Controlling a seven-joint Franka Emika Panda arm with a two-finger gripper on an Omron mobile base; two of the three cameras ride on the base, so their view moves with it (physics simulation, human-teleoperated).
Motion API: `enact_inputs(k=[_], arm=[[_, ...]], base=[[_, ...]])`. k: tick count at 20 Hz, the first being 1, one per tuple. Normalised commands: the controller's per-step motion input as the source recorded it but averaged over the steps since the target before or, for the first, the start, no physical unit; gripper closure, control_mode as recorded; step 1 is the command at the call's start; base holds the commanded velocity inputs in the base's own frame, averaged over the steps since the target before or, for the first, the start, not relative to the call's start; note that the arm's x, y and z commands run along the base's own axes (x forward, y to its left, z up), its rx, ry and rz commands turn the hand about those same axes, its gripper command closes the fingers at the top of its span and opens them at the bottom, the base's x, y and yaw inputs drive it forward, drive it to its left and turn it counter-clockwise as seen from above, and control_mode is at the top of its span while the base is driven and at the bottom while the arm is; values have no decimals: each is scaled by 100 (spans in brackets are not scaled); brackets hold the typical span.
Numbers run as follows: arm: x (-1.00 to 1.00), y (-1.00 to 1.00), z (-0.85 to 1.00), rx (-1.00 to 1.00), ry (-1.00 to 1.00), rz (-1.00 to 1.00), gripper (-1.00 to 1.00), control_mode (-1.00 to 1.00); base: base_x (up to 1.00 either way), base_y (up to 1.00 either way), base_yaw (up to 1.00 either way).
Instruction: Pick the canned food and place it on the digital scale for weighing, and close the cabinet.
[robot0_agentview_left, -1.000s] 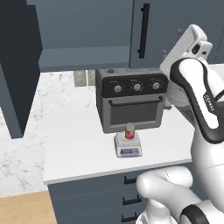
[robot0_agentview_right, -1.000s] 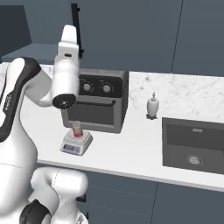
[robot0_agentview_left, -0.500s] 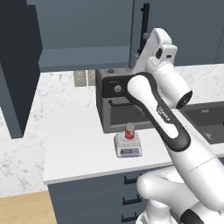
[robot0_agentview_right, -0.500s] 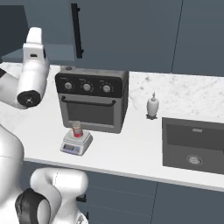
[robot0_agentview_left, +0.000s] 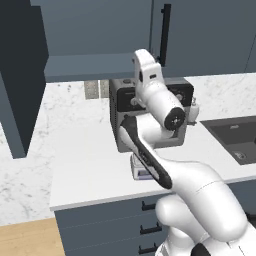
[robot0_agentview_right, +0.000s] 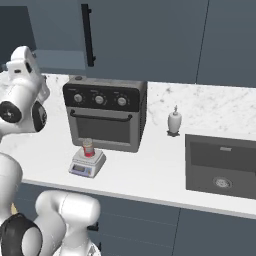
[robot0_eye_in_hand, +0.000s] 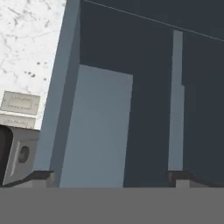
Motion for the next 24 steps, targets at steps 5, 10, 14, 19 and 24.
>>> enact_inputs(k=[5, 10, 14, 19, 24], arm=[[-54, 23, 51, -7, 3, -2, -100, -100], [-52, 21, -3, 3, 10, 2, -100, -100], [-12, 40, -35, 21, 6, 3, -100, -100], [0, 53, -49, 27, 2, 4, -100, -100], [-6, 46, -62, 25, 0, 2, -100, -100]], base=[[0, 0, 0], [0, 0, 0], [0, 0, 0], [0, 0, 0], [0, 0, 0]])
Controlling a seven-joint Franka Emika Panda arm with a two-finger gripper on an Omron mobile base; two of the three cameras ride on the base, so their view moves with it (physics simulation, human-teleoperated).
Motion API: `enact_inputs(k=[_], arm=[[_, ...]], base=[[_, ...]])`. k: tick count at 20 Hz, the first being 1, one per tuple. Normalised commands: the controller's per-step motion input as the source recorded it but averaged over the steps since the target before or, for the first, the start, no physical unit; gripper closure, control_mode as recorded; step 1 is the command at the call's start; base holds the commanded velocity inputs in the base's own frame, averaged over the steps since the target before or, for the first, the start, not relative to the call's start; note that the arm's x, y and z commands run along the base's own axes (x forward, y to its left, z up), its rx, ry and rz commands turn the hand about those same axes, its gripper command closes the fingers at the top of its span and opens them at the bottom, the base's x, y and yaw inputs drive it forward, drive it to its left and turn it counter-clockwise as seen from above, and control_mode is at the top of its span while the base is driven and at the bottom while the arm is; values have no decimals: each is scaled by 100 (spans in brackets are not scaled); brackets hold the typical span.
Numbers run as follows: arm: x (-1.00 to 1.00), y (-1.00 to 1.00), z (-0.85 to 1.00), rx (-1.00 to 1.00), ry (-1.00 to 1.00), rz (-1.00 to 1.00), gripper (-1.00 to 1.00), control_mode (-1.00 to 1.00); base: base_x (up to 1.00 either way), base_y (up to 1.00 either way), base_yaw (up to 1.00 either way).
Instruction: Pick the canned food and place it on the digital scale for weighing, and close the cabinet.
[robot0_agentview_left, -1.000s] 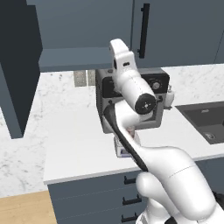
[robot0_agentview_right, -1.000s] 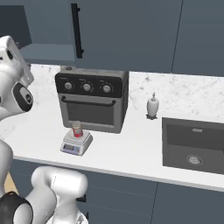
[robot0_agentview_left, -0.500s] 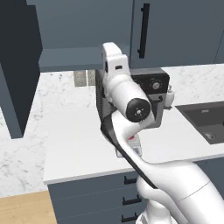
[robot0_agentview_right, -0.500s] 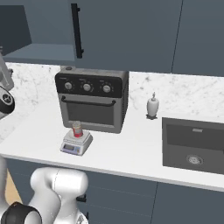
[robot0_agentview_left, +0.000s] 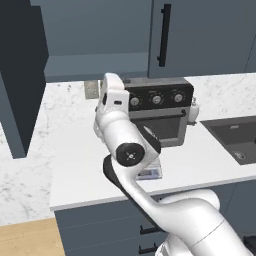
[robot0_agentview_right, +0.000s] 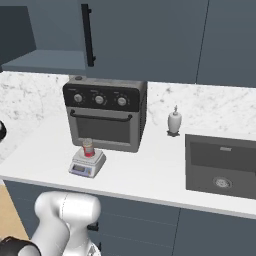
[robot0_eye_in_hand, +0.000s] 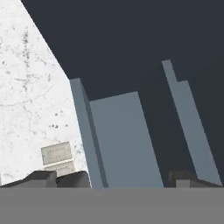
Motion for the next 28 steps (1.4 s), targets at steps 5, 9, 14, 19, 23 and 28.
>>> enact_inputs(k=[5, 9, 14, 19, 23, 28], arm=[[-18, 23, -40, 19, -4, 0, -100, -100], [-15, 16, -19, 12, -4, 0, -100, -100], [-7, 35, -14, 9, -3, 0, -100, -100], [-2, 48, 0, 4, -4, 0, -100, -100], [-1, 69, 0, 3, -1, 0, -100, -100], [-19, 47, -19, 4, -2, 0, -100, -100]], base=[[0, 0, 0], [0, 0, 0], [0, 0, 0], [0, 0, 0], [0, 0, 0], [0, 0, 0]])
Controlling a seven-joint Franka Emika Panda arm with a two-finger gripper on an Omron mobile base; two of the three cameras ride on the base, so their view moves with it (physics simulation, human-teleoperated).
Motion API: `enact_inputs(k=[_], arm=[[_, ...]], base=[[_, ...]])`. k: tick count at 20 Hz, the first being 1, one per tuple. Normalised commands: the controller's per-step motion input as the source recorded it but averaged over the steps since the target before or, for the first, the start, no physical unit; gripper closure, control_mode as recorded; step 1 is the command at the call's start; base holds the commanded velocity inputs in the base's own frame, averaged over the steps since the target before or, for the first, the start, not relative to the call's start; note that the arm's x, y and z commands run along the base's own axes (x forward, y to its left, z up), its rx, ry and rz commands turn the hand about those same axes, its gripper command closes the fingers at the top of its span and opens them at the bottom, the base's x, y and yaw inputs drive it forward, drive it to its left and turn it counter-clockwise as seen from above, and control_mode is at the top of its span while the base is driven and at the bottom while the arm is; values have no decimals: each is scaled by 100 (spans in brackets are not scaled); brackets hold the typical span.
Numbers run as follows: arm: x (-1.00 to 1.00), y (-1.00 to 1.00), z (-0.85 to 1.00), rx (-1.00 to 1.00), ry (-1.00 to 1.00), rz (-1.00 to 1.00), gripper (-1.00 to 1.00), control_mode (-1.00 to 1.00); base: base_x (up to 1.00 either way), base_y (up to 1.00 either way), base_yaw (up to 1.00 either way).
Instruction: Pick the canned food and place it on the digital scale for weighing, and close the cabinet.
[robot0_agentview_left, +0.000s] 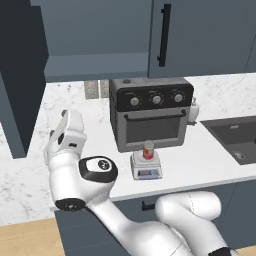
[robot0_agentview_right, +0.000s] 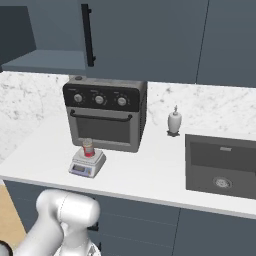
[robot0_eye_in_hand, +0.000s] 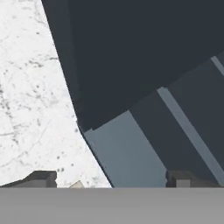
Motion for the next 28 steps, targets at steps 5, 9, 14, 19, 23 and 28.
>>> enact_inputs(k=[5, 9, 14, 19, 23, 28], arm=[[-60, 23, -68, 0, -2, 0, -100, -100], [-56, 33, -23, 0, -3, 0, -100, -100], [-13, 94, 0, -5, -6, 0, -100, -100], [0, 96, -9, -10, -3, 0, -100, -100], [0, 70, -29, -14, -5, 0, -100, -100], [0, 67, 11, -10, -14, -2, -100, -100]], base=[[0, 0, 0], [0, 0, 0], [0, 0, 0], [0, 0, 0], [0, 0, 0], [0, 0, 0]])
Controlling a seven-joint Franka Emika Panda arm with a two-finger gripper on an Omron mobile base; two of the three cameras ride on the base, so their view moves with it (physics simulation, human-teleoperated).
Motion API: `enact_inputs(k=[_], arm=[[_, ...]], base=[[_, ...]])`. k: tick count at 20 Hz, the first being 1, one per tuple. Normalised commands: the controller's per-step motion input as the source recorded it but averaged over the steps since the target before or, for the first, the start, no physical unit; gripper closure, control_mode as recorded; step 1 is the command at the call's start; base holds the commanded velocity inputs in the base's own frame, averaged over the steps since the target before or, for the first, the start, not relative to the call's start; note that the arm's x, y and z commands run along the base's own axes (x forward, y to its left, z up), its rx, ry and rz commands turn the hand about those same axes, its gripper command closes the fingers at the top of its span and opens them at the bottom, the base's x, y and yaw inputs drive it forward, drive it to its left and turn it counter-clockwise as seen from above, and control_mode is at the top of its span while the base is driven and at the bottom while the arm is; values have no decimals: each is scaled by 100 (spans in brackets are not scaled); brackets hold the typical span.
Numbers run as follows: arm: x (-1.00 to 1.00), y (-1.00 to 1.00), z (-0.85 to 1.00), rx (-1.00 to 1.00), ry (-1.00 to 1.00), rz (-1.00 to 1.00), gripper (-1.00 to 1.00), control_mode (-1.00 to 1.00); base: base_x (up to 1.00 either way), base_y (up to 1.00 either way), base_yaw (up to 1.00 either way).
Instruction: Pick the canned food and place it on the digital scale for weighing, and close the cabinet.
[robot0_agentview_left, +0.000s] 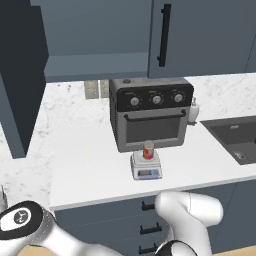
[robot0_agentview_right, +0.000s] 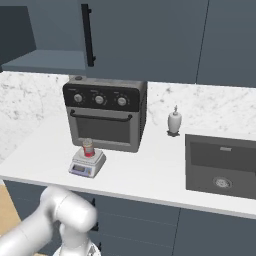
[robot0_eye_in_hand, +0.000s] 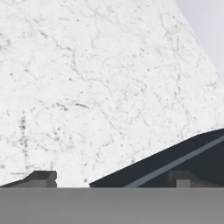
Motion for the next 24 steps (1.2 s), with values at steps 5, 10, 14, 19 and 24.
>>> enact_inputs(k=[5, 10, 14, 19, 24], arm=[[0, 13, 97, 0, -25, -22, -100, -100], [8, -54, 70, 3, -1, -38, -100, -100], [49, -96, 33, 3, 21, -48, -100, -100], [48, -100, 37, 3, 23, -45, -100, -100], [7, -100, 63, 11, 6, -34, -100, -100]], base=[[0, 0, 0], [0, 0, 0], [0, 0, 0], [0, 0, 0], [0, 0, 0]])
